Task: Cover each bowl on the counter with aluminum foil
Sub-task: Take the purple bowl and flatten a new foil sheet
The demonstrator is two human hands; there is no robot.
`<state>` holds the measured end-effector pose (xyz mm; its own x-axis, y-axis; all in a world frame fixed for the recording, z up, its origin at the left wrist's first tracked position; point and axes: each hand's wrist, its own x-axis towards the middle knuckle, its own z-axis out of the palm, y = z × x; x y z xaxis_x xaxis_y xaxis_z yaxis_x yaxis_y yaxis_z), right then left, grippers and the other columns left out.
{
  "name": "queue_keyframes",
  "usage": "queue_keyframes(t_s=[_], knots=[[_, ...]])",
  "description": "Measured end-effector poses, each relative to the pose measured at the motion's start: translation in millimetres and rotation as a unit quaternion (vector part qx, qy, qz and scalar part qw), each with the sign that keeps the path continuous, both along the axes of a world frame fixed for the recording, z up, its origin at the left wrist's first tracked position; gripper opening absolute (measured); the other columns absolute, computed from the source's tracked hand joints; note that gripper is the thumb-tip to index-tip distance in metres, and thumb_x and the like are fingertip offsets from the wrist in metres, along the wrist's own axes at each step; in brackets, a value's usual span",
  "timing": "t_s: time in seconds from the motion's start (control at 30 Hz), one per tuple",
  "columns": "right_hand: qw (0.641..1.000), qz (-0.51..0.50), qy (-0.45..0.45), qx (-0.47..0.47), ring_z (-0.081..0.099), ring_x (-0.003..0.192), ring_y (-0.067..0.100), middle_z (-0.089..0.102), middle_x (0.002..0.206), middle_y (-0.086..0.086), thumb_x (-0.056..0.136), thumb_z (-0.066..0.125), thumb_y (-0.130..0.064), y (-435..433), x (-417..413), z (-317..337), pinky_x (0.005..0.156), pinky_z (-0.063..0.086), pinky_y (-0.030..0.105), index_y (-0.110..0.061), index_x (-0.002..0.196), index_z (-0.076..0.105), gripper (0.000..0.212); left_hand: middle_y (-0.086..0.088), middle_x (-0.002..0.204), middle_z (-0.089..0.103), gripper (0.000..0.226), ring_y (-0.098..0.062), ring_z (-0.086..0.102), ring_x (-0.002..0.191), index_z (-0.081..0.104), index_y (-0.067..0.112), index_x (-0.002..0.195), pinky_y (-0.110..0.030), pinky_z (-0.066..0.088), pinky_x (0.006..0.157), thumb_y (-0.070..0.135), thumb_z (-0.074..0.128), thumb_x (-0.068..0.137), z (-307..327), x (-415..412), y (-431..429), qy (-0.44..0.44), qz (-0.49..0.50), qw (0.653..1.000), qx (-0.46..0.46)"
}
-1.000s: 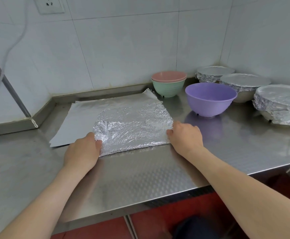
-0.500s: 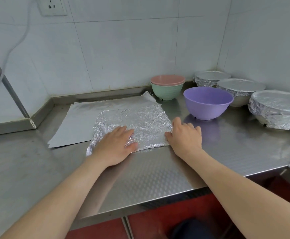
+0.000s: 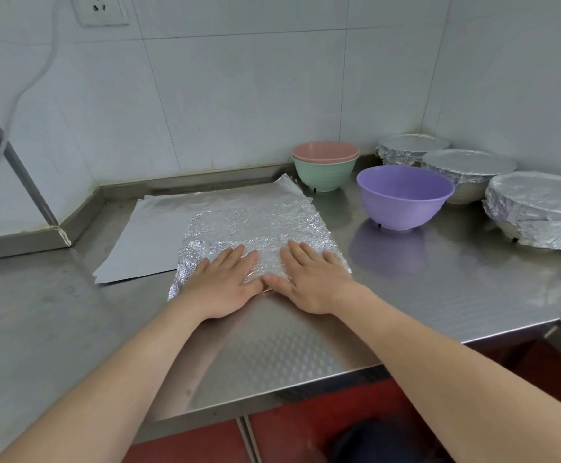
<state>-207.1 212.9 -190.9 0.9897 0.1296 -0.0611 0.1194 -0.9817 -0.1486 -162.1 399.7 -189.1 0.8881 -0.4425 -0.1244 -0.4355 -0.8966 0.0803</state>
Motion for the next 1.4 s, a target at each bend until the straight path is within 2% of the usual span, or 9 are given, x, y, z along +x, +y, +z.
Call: queue_keyframes(t_s=[0.27, 0.43, 0.6, 0.77, 0.87, 1.07, 1.17, 1.27, 1.4], knots=[[1.0, 0.001, 0.022, -0.02, -0.01, 0.148, 0.014, -0.009, 0.163, -0.003, 0.088, 0.011, -0.076, -13.4, -1.5, 2.3, 0.12, 0.0, 0.046, -0.021, 0.155, -0.002, 0.088, 0.008, 0.162, -0.005, 0.065, -0.012, -0.007, 0.148, 0.006, 0.046, 0.151, -0.042, 0.0, 0.12, 0.071, 0.018, 0.092, 3.1, -1.3, 9.8, 0.013, 0.016, 1.0, -0.006], [1.0, 0.003, 0.017, -0.018, -0.009, 0.149, 0.015, -0.008, 0.163, -0.004, 0.087, 0.013, -0.078, -15.2, -1.9, 1.8, 0.12, 0.0, 0.046, -0.022, 0.155, -0.001, 0.089, 0.001, 0.154, 0.031, 0.051, -0.02, 0.024, 0.141, 0.038, 0.027, 0.143, -0.043, 0.026, 0.108, 0.049, 0.034, 0.097, 10.1, 12.4, 23.6, -0.173, 0.09, 0.98, -0.05], [1.0, 0.001, 0.017, -0.017, -0.009, 0.149, 0.014, -0.009, 0.162, -0.004, 0.085, 0.012, -0.079, -13.9, -1.5, -0.4, 0.12, -0.002, 0.046, -0.023, 0.155, -0.002, 0.091, 0.0, 0.141, 0.046, 0.06, -0.024, 0.038, 0.133, 0.035, 0.031, 0.144, -0.042, 0.029, 0.101, 0.043, 0.057, 0.09, 24.6, 41.3, 30.6, -0.095, 0.154, 0.981, -0.074], [1.0, 0.0, 0.013, -0.016, -0.008, 0.149, 0.014, -0.008, 0.163, -0.004, 0.085, 0.012, -0.08, -14.9, -1.2, -1.5, 0.12, -0.001, 0.046, -0.023, 0.155, -0.002, 0.091, -0.006, 0.097, 0.065, 0.022, -0.027, 0.06, 0.097, 0.071, 0.01, 0.098, -0.028, 0.04, 0.073, 0.022, 0.076, 0.08, 35.9, 61.5, 44.3, -0.023, 0.167, 0.963, -0.21], [1.0, 0.001, 0.01, -0.018, -0.008, 0.149, 0.014, -0.007, 0.163, -0.004, 0.085, 0.012, -0.08, -14.7, -1.6, -1.7, 0.12, -0.001, 0.046, -0.022, 0.155, -0.002, 0.091, -0.009, 0.075, 0.057, 0.034, -0.022, 0.052, 0.073, 0.068, 0.0, 0.078, -0.029, 0.038, 0.066, 0.031, 0.083, 0.073, 36.4, 62.8, 54.6, -0.021, 0.187, 0.955, -0.23], [1.0, 0.001, 0.016, -0.02, -0.008, 0.149, 0.015, -0.008, 0.163, -0.004, 0.085, 0.012, -0.08, -14.2, -0.5, -1.2, 0.119, -0.001, 0.046, -0.023, 0.155, -0.002, 0.091, -0.005, 0.104, 0.059, 0.038, -0.025, 0.053, 0.096, 0.056, 0.02, 0.089, -0.032, 0.042, 0.074, 0.036, 0.084, 0.068, 39.9, 52.7, 46.7, -0.103, 0.223, 0.958, -0.147], [1.0, 0.0, 0.018, -0.017, -0.009, 0.149, 0.015, -0.008, 0.163, -0.004, 0.085, 0.013, -0.079, -14.5, -0.7, -0.3, 0.119, -0.001, 0.046, -0.023, 0.155, -0.002, 0.091, -0.006, 0.125, 0.048, 0.046, -0.027, 0.041, 0.123, 0.054, 0.026, 0.12, -0.037, 0.04, 0.093, 0.027, 0.074, 0.078, 40.3, 31.5, 16.3, -0.192, 0.087, 0.97, -0.118], [0.999, 0.002, 0.031, -0.018, -0.009, 0.149, 0.014, -0.009, 0.162, -0.005, 0.088, 0.014, -0.076, -12.8, -1.9, 1.0, 0.119, -0.001, 0.045, -0.022, 0.155, -0.001, 0.088, -0.001, 0.155, 0.027, 0.052, -0.018, 0.019, 0.144, 0.037, 0.031, 0.145, -0.035, 0.02, 0.116, 0.044, 0.05, 0.096, 21.9, 6.8, -21.4, -0.107, -0.111, 0.985, -0.083], [0.988, -0.024, 0.066, 0.137, 0.023, 0.139, 0.021, 0.034, 0.147, -0.005, 0.097, 0.037, -0.04, -23.4, 4.8, 17.5, 0.108, 0.022, 0.039, -0.014, 0.13, 0.043, 0.042, 0.011, 0.161, -0.006, 0.055, -0.008, -0.007, 0.147, 0.003, 0.043, 0.151, -0.041, -0.001, 0.12, 0.056, 0.015, 0.1, -2.0, 5.2, -24.3, -0.016, -0.081, 0.997, -0.004]])
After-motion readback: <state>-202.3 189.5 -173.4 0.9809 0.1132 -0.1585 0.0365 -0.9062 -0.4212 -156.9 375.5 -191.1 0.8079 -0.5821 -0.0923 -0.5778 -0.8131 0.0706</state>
